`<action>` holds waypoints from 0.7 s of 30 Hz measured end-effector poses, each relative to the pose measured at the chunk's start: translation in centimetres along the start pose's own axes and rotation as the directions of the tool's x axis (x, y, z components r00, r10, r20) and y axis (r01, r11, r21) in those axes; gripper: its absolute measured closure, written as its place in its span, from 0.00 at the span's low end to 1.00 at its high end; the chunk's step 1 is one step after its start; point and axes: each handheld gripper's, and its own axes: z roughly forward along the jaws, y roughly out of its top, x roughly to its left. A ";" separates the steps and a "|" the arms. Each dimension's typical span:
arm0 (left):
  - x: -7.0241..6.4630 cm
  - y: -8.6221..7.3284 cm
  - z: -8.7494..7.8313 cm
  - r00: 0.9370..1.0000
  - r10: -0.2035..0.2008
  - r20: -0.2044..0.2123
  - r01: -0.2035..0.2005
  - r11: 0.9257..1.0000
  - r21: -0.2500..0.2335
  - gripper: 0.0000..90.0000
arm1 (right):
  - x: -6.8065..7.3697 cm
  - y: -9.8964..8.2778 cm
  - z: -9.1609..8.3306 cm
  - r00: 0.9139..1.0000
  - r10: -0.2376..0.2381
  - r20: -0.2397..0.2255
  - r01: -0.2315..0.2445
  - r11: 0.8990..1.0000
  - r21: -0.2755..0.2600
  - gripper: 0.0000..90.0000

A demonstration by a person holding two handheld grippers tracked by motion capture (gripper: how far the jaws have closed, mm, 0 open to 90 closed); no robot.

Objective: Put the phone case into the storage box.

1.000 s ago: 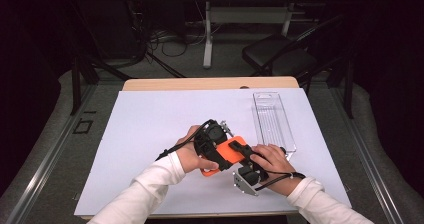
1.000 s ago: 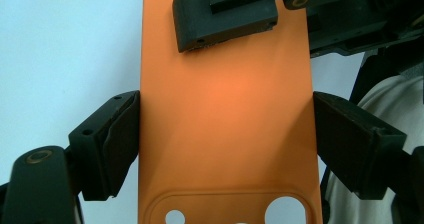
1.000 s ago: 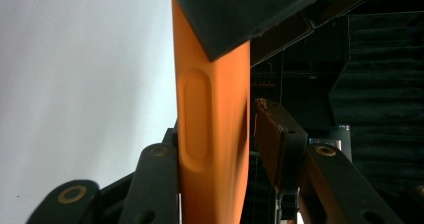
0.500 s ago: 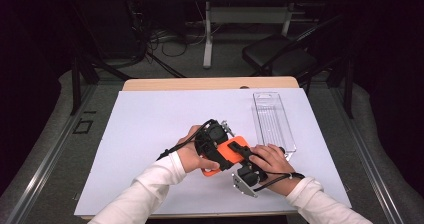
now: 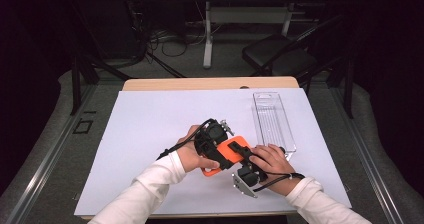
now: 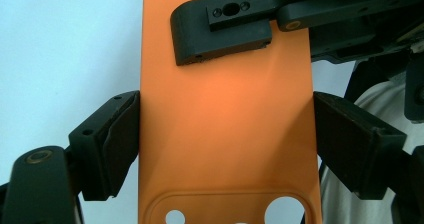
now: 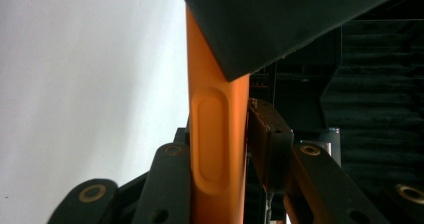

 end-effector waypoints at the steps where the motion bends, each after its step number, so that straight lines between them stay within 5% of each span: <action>1: 0.0 0.0 0.0 1.000 0.000 0.000 0.000 1.000 0.000 0.18 | 0.0 0.0 0.0 1.000 0.004 0.000 -0.004 1.000 0.000 0.81; 12: 0.1 0.0 0.0 1.000 -0.009 0.008 0.009 1.000 0.000 0.18 | 0.0 0.0 0.0 1.000 0.005 0.005 -0.005 1.000 0.003 0.84; 21: 0.6 -0.2 0.0 0.998 -0.053 0.046 0.054 0.999 -0.008 0.18 | 0.1 0.0 0.1 1.000 -0.006 0.021 0.006 1.000 0.004 0.89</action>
